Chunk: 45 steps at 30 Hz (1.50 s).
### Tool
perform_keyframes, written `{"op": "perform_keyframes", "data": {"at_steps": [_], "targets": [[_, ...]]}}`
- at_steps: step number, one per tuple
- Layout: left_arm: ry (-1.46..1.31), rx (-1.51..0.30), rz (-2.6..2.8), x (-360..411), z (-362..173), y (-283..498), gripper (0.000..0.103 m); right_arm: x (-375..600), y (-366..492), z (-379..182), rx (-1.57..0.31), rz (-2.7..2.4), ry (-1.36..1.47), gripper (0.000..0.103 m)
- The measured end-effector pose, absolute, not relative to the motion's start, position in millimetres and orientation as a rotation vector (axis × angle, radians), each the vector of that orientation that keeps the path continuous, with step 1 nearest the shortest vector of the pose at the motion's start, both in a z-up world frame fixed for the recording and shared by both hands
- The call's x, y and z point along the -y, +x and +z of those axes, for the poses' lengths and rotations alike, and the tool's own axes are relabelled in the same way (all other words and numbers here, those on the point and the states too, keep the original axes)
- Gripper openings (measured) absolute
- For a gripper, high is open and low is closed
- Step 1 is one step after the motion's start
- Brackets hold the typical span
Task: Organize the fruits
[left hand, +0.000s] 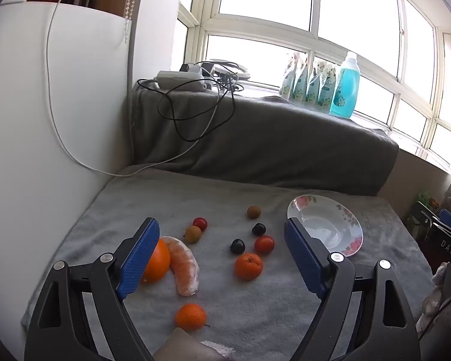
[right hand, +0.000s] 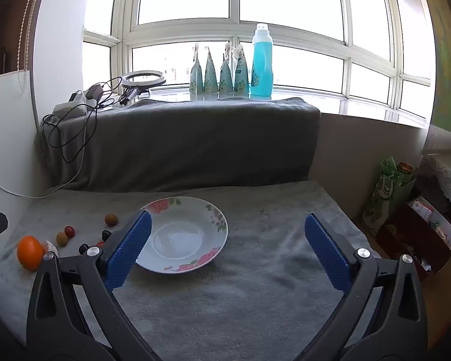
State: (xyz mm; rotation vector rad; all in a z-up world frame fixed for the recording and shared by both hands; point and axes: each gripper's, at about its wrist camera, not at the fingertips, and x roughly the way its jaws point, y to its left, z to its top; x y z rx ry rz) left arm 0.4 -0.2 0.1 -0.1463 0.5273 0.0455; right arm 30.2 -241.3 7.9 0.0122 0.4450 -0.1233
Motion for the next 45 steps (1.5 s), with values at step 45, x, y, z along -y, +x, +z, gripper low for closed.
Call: {"op": "perform_keyframes", "data": {"at_steps": [45], "targets": [[-0.165,-0.534,0.047,-1.1,-0.5,1.8,0.085,240.4,31.9,4.0,-0.462,-0.112,0.030,0.103]]}}
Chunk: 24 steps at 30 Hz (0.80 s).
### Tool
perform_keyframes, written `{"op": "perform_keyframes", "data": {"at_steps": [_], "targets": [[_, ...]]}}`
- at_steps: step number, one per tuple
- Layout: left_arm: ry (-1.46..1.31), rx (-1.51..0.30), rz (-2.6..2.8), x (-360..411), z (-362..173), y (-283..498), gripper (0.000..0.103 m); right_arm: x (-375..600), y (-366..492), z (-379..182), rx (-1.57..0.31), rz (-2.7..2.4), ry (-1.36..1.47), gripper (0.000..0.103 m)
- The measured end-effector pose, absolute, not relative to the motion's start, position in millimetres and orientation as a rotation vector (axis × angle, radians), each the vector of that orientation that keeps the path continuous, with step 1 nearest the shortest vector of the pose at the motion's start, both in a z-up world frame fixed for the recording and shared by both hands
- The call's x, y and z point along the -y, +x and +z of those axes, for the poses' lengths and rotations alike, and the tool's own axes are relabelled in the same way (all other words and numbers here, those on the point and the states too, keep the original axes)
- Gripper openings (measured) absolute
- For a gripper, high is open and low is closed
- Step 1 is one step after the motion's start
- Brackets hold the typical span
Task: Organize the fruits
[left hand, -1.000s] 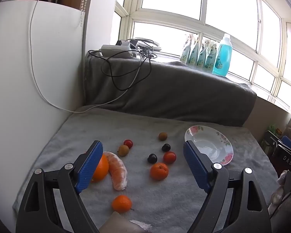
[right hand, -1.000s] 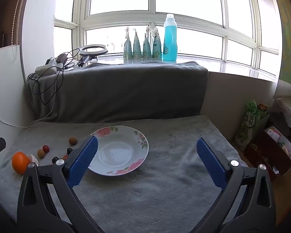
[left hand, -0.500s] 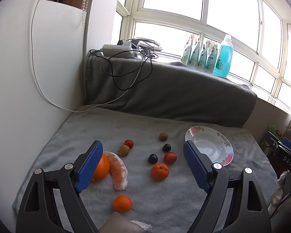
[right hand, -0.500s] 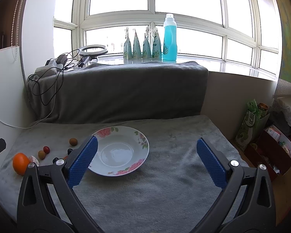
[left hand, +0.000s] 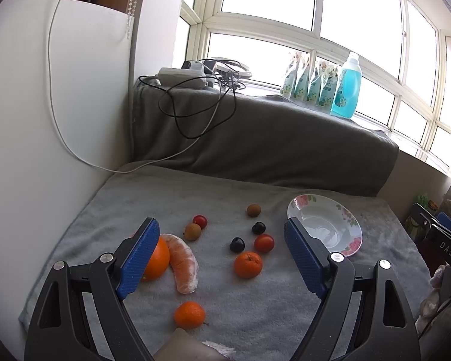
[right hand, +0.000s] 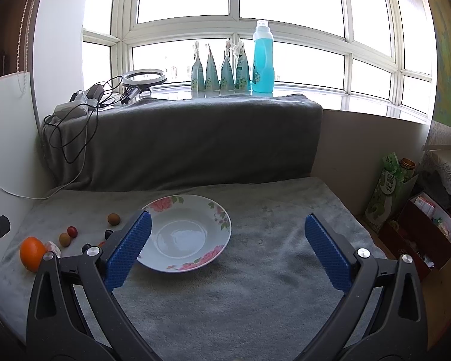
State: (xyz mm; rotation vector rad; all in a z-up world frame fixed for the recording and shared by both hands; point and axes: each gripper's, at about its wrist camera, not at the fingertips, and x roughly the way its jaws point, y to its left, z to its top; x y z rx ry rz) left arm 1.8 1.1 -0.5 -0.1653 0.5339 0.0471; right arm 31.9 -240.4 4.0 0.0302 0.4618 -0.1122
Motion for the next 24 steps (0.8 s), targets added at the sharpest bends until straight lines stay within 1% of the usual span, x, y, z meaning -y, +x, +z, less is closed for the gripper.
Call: {"op": "perform_keyframes", "data": {"at_steps": [24], "targets": [[-0.175,-0.533,0.043,-2.5,-3.1,-0.8,0.085,237.5,31.2,3.8,-0.466,-0.110,0.031,0.103]]}}
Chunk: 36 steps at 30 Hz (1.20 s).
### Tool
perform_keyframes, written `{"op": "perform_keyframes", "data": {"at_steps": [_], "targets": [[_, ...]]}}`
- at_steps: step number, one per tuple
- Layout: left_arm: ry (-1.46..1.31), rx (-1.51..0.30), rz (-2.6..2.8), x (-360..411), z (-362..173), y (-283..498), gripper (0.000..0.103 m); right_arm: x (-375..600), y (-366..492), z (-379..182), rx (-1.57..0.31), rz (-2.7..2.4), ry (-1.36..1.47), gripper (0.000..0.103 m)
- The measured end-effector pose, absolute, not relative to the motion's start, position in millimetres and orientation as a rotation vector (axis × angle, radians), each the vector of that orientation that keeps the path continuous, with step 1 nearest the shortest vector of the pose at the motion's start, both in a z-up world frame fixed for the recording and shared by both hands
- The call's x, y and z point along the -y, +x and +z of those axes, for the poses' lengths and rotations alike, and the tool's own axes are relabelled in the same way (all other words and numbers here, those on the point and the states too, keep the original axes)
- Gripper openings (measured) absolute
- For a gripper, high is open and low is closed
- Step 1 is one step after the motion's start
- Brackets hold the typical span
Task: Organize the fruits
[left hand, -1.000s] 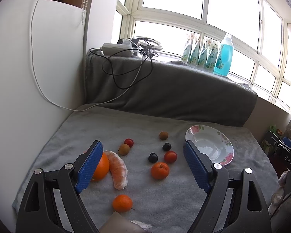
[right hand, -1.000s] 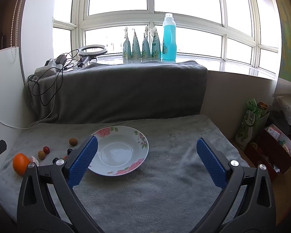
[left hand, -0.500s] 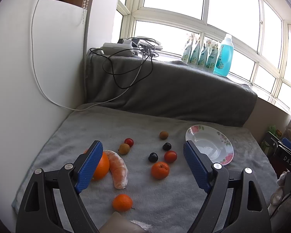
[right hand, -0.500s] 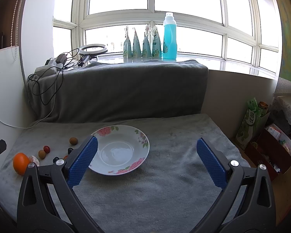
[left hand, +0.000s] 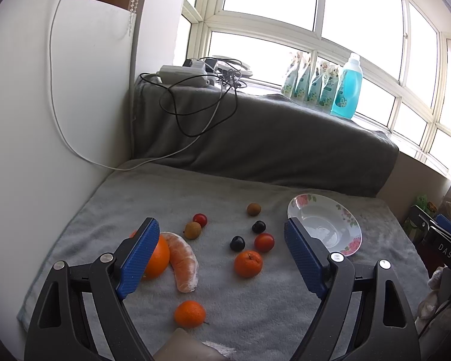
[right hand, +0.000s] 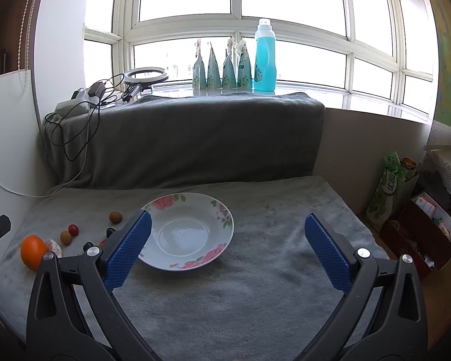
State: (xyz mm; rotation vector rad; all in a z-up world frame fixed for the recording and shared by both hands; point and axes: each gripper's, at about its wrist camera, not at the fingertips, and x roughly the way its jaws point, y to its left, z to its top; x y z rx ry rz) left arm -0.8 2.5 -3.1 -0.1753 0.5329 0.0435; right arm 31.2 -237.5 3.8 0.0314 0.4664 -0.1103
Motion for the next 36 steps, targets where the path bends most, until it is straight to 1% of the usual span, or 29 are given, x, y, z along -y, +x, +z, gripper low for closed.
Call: {"op": "perform_keyframes", "data": {"at_steps": [21,36], "targets": [[-0.188,-0.533,0.053,-8.7,-6.7,-2.3,0.085,227.4,32.1,-3.7,-0.477,-0.105,0.024,0.103],[-0.243,-0.566,0.128,-50.6,-22.8,-8.5,0.085,199.8,50.1,-8.0,-0.536,0.017,-0.023,0.103]]}}
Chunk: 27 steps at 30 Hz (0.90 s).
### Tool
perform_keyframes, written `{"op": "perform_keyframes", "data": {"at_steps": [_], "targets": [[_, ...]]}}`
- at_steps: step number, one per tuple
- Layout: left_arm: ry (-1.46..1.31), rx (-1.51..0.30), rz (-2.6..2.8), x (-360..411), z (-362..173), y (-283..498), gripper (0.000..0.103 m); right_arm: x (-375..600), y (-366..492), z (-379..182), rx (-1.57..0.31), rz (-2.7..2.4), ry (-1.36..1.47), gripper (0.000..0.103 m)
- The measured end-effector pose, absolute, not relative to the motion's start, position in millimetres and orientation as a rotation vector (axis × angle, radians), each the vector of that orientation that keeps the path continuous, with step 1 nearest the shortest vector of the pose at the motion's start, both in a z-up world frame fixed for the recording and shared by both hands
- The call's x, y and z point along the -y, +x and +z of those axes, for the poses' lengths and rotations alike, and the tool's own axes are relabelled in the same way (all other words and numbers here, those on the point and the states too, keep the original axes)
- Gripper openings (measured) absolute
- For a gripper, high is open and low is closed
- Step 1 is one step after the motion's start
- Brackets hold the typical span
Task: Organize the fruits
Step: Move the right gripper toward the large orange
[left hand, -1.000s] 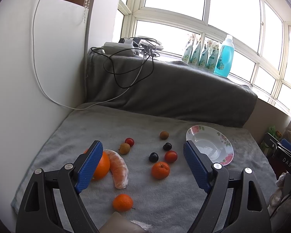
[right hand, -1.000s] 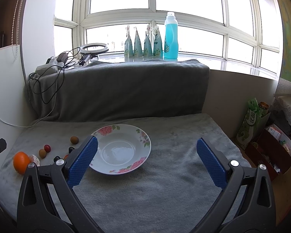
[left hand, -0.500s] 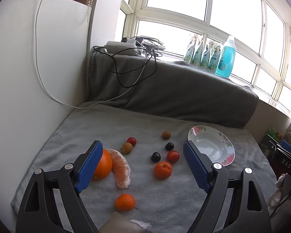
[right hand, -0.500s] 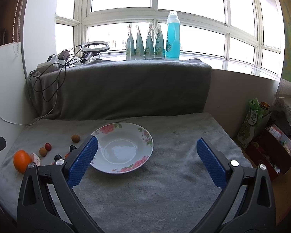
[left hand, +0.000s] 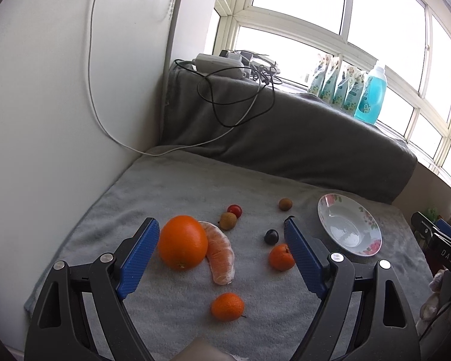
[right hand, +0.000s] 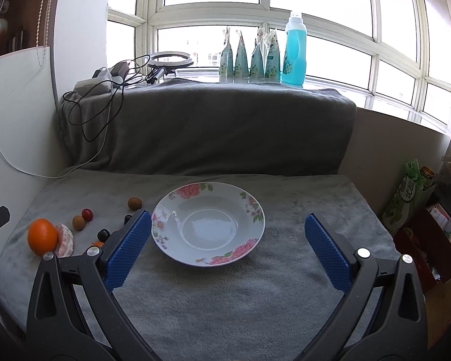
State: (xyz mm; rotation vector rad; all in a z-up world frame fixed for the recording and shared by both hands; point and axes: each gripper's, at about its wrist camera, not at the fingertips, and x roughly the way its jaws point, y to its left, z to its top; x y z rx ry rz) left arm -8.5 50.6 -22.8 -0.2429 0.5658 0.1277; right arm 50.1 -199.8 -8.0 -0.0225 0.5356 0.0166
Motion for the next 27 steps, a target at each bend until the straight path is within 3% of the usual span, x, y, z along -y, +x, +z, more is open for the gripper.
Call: {"op": "perform_keyframes", "data": {"at_steps": [8,27], "targets": [[-0.305,-0.612,0.176,-81.4,-41.3,-16.6,0.085,172.2,74.2,-10.2,-0.604,0.183,-0.024,0.103],[-0.508,-0.717,0.112,-118.3,-83.1,-14.4,0.084,79.4,146.9,-50.6,-0.967,0.639,0.089,0.103]]}}
